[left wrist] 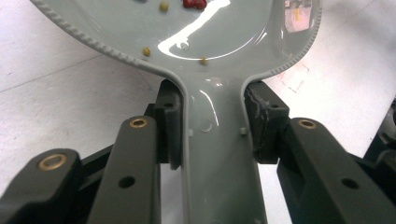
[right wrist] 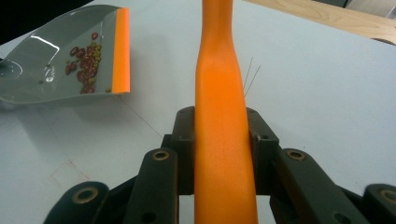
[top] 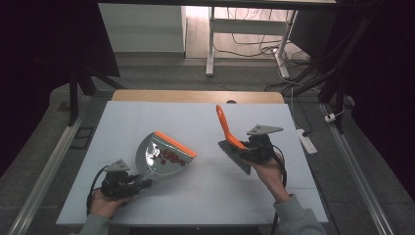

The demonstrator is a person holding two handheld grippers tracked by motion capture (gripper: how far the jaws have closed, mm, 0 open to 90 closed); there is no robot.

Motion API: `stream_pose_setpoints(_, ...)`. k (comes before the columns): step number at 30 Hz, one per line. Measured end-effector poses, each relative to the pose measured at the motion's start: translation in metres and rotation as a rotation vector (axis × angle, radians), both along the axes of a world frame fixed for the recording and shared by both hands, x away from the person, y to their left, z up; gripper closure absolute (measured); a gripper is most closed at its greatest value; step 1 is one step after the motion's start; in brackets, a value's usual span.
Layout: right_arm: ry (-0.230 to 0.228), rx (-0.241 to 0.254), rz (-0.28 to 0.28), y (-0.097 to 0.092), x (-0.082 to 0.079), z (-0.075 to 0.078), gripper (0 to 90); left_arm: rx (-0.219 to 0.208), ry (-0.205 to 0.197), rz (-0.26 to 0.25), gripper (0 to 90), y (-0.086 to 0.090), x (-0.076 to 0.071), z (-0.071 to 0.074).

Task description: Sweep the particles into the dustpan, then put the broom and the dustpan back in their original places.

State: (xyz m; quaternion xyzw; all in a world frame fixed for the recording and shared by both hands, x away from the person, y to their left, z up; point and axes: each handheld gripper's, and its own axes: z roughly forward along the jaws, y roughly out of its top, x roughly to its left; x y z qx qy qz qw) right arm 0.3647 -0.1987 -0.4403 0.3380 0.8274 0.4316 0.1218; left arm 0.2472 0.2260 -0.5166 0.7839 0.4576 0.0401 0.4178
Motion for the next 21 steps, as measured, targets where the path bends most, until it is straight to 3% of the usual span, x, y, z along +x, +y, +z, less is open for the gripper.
stream_pose_setpoints(10,0.021,0.047,0.013,-0.010,-0.004,0.002,70.5,-0.009,0.018,0.068,61.2,0.001,-0.006,-0.003)
stream_pose_setpoints(21,0.037,0.025,0.011,-0.021,-0.011,-0.005,70.4,-0.011,0.024,0.111,61.1,0.001,-0.008,-0.005)
